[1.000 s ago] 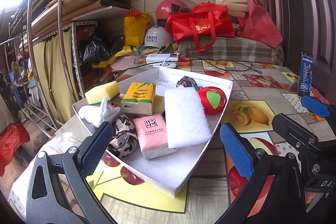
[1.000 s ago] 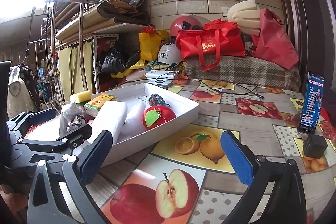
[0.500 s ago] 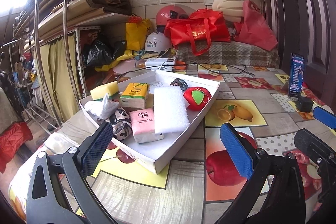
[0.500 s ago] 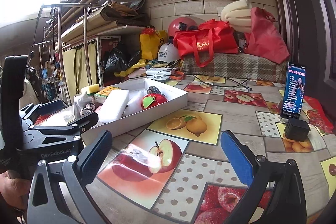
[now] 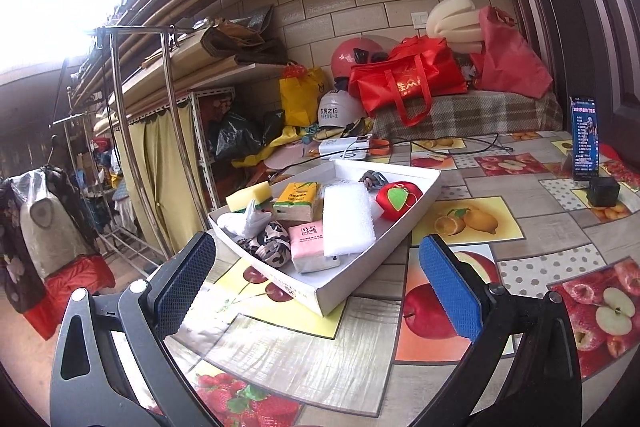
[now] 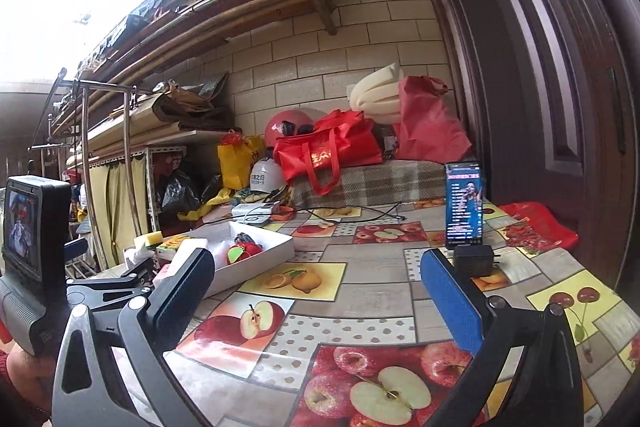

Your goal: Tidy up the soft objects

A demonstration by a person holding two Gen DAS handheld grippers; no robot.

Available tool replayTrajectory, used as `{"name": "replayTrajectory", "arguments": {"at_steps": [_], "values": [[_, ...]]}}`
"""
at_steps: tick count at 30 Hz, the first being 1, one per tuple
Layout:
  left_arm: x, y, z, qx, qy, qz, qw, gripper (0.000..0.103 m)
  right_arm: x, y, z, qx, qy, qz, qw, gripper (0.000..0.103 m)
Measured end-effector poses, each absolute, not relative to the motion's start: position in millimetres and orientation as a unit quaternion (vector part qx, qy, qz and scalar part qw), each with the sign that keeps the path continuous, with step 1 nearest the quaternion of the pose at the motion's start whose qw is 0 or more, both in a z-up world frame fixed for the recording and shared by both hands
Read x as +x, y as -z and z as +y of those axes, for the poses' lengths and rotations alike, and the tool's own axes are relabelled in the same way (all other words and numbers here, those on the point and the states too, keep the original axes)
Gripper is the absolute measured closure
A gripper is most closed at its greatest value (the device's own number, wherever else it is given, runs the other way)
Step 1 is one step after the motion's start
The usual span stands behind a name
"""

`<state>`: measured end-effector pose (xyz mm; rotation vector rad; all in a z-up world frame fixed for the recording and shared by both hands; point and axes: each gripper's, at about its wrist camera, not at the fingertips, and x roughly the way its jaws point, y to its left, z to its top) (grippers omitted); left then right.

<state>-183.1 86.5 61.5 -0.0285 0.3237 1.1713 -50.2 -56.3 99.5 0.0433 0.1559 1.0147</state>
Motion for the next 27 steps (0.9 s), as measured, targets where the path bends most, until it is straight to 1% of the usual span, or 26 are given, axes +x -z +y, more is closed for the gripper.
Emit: {"name": "replayTrajectory", "arguments": {"at_steps": [6,14,27], "values": [[-184,-71,75,-0.043,-0.514,0.173,0.839,0.0,-36,-92,-50,0.018,-0.49,0.124,0.862,0.0],[-196,-85,87,-0.109,-0.503,0.186,0.837,0.0,-36,-90,-60,0.034,-0.49,0.123,0.862,0.0],[-202,-86,99,-0.124,-0.503,0.182,0.835,0.0,-43,-92,-53,0.008,-0.476,0.116,0.872,0.0]]}}
